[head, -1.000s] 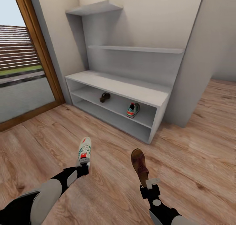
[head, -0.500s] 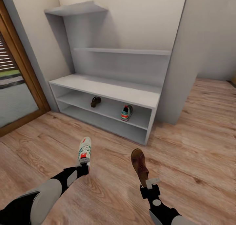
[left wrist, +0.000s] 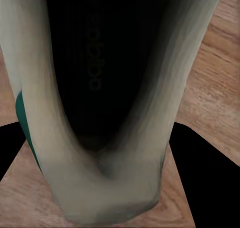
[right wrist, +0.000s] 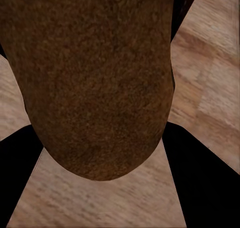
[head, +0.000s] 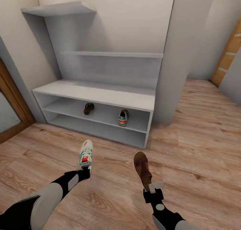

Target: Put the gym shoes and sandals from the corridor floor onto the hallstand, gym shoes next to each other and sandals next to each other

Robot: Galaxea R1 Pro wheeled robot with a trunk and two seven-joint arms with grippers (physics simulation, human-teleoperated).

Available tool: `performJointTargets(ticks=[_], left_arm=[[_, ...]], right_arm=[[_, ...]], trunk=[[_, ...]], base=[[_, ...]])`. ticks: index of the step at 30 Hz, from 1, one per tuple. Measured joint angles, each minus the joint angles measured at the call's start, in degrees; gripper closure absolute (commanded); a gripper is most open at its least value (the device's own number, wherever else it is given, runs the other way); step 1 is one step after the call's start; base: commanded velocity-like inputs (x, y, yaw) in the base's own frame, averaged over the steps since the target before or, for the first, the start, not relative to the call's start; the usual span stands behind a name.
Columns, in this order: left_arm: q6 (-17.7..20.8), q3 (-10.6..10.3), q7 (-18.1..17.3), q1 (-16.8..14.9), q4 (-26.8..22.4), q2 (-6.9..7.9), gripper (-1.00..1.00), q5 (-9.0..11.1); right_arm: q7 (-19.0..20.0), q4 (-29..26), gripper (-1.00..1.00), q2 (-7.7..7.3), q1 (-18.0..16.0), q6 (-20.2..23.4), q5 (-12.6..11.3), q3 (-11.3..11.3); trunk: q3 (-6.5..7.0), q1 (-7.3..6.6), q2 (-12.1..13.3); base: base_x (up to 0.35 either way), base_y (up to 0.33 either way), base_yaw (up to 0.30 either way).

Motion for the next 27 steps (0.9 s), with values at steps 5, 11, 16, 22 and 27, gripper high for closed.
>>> performJointTargets(ticks=[5, 11, 16, 22, 27], left_arm=[[0.0, 0.0, 0.0, 0.0, 0.0, 0.13, 1.0, 0.0], [0.0, 0.0, 0.0, 0.0, 0.0, 0.15, 1.0, 0.0], [0.0, 0.0, -0.1, 0.0, 0.0, 0.15, 1.0, 0.1], [0.0, 0.0, 0.0, 0.0, 0.0, 0.15, 1.0, 0.0], [0.0, 0.0, -0.1, 0.0, 0.0, 0.15, 1.0, 0.1]], right_arm=[[0.0, 0.0, 1.0, 0.0, 0.0, 0.0, 0.0, 0.0], [0.0, 0.0, 1.0, 0.0, 0.0, 0.0, 0.0, 0.0], [0.0, 0.0, 1.0, 0.0, 0.0, 0.0, 0.0, 0.0], [0.0, 0.0, 1.0, 0.0, 0.0, 0.0, 0.0, 0.0], [0.0, 0.0, 1.0, 0.0, 0.0, 0.0, 0.0, 0.0]], trunk=[[0.24, 0.0, 0.0], [0.54, 0.0, 0.0], [0.78, 0.0, 0.0], [1.08, 0.0, 0.0], [1.32, 0.01, 0.0]], base=[[0.086, 0.32, -0.3], [0.085, 0.32, -0.3], [0.083, 0.32, -0.3], [0.082, 0.32, -0.3], [0.042, 0.322, -0.3]])
